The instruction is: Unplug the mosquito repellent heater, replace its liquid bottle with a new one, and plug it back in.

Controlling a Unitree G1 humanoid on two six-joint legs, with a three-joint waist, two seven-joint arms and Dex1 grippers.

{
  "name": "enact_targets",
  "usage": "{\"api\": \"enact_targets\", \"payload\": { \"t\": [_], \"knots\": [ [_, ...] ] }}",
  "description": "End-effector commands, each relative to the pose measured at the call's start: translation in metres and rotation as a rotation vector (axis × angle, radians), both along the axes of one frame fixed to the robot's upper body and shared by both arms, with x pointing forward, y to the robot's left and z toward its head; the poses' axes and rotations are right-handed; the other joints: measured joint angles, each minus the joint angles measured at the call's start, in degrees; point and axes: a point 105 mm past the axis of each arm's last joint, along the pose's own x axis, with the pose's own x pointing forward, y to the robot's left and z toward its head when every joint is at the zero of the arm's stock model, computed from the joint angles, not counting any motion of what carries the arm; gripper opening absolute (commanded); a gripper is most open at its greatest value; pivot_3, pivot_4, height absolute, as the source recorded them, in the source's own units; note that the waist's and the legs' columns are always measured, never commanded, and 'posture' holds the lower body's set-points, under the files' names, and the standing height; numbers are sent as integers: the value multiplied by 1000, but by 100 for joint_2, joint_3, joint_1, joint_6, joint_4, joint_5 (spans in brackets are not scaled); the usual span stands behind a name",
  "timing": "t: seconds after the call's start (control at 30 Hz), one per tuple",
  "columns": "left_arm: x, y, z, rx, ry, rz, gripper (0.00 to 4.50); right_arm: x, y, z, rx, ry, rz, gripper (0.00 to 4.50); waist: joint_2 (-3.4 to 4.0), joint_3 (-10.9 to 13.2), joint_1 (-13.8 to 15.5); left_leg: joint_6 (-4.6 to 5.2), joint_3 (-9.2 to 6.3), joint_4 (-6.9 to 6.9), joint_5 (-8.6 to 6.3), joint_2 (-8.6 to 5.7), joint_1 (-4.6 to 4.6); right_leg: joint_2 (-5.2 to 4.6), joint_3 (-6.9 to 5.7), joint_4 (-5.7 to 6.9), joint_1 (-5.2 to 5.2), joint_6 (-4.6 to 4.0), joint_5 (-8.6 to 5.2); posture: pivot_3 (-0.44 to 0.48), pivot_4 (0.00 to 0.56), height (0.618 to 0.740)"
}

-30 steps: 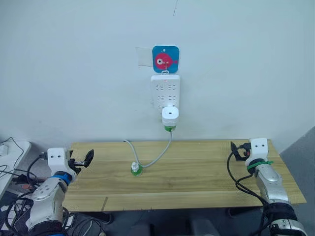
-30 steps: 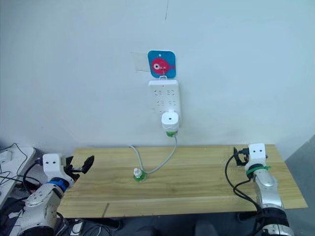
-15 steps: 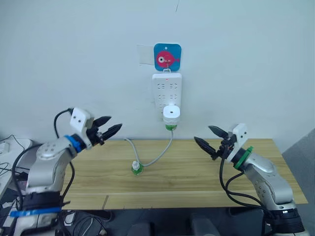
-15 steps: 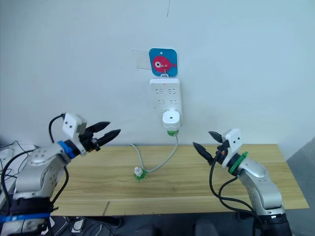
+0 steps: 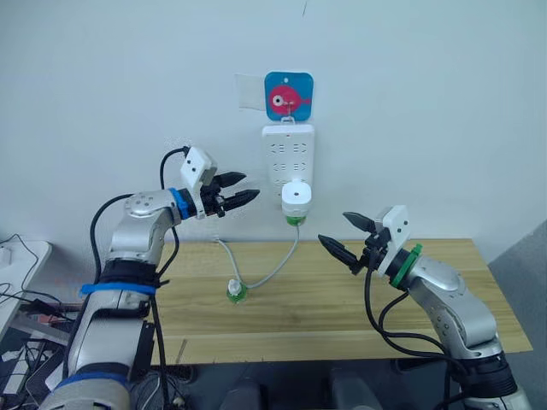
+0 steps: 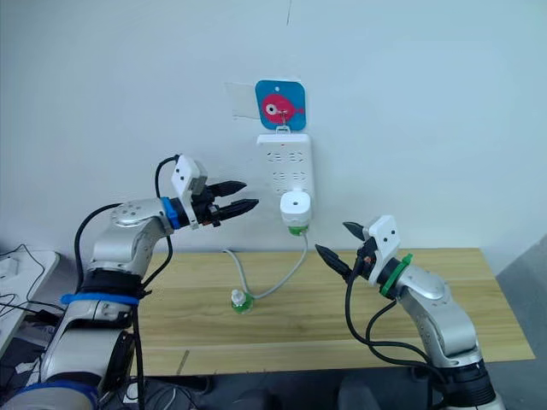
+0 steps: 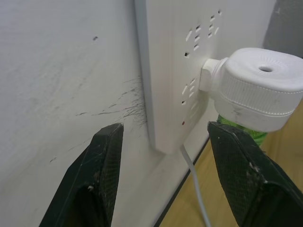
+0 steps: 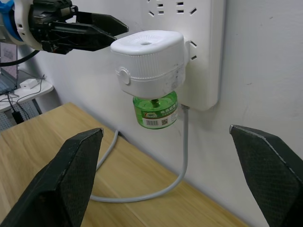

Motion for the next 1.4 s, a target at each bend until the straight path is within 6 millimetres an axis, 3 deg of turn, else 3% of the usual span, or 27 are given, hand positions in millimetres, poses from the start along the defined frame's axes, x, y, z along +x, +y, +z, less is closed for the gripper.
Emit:
{"api": "enact_targets", "payload": {
  "t": [0.03,0.37,0.87,1.1,1.4],
  "knots": [
    [9,-7,9,18,-41,-30,2932,-2,-1,13,2,-61,-11,4500,0,0,-34,0,-2,1,0,-1,-4,0,-3,-1,-1,0,0,-176,83,740],
    [24,-35,15,13,-49,-108,2932,-7,-1,19,7,-62,-32,4500,-5,2,-89,1,-10,17,1,-7,-11,0,-12,2,4,10,5,-211,85,740],
    [12,-61,18,-23,6,-277,2932,-6,3,25,29,-54,-41,4500,-7,4,-243,1,-9,15,1,-5,-14,0,-8,4,0,11,6,-215,98,740],
    [11,-51,14,-40,31,-257,1347,-12,10,32,41,-50,-43,4500,-8,8,-261,2,-13,15,1,1,-14,1,-8,4,-1,11,5,-208,115,740],
    [12,-55,11,-65,51,-241,1347,-3,30,44,-13,-85,-116,4500,-12,89,-322,2,-18,15,1,2,-12,0,-8,8,-2,12,5,-215,141,740]
  ]
}}
